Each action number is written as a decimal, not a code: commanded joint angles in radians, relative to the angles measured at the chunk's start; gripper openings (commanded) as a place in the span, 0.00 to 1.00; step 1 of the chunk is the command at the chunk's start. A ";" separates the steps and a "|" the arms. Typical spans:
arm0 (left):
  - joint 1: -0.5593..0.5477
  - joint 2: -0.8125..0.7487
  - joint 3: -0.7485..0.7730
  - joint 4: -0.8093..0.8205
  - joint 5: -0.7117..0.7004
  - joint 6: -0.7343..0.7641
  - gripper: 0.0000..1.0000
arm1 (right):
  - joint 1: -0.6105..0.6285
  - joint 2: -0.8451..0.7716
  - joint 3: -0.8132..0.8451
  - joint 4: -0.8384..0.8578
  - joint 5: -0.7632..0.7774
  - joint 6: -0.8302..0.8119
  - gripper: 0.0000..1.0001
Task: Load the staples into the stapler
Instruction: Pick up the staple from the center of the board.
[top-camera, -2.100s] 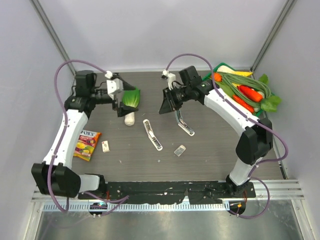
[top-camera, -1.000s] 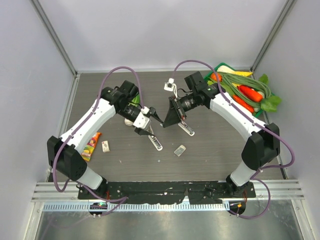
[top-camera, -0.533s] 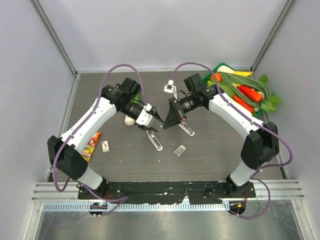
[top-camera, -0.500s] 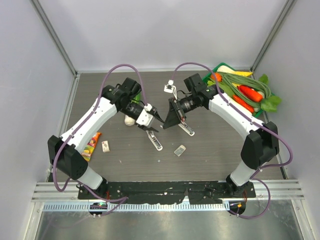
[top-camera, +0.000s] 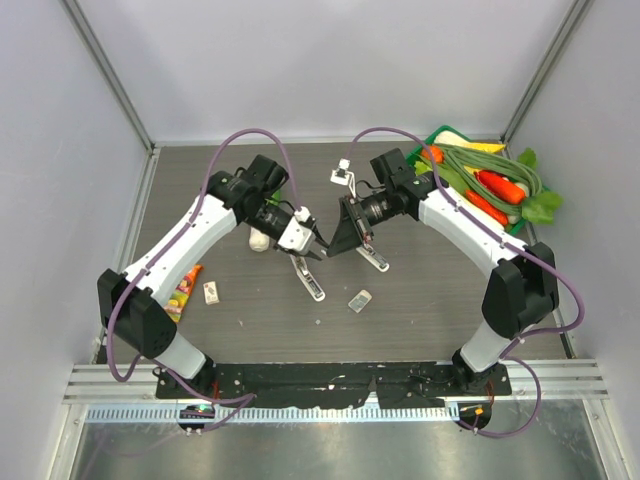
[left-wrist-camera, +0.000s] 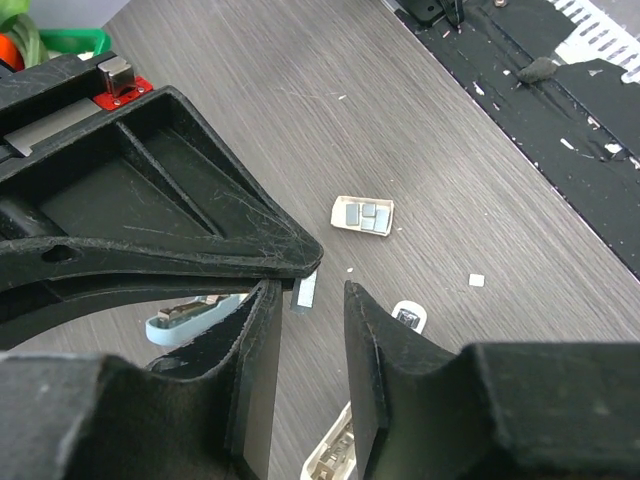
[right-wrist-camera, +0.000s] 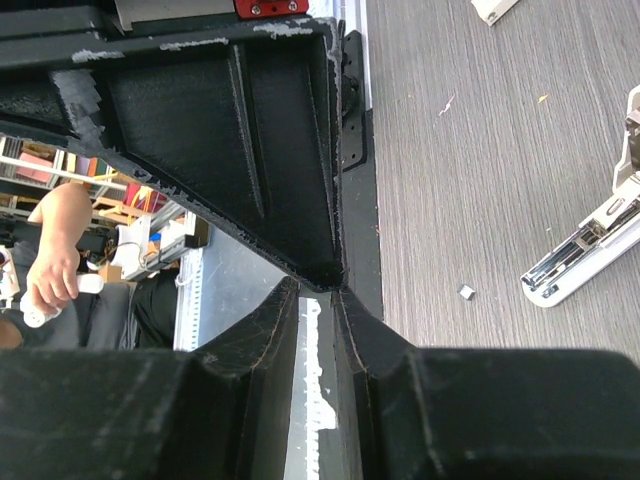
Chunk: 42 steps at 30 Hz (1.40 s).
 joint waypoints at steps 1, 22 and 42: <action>-0.016 0.009 0.036 0.021 0.003 -0.037 0.32 | -0.008 -0.014 0.000 0.071 -0.047 0.033 0.25; -0.027 0.007 0.037 0.059 -0.015 -0.113 0.07 | -0.021 -0.026 -0.009 0.097 -0.059 0.062 0.29; -0.015 -0.154 -0.271 0.544 -0.091 -0.891 0.13 | -0.034 -0.570 -0.264 0.089 0.770 -0.700 0.64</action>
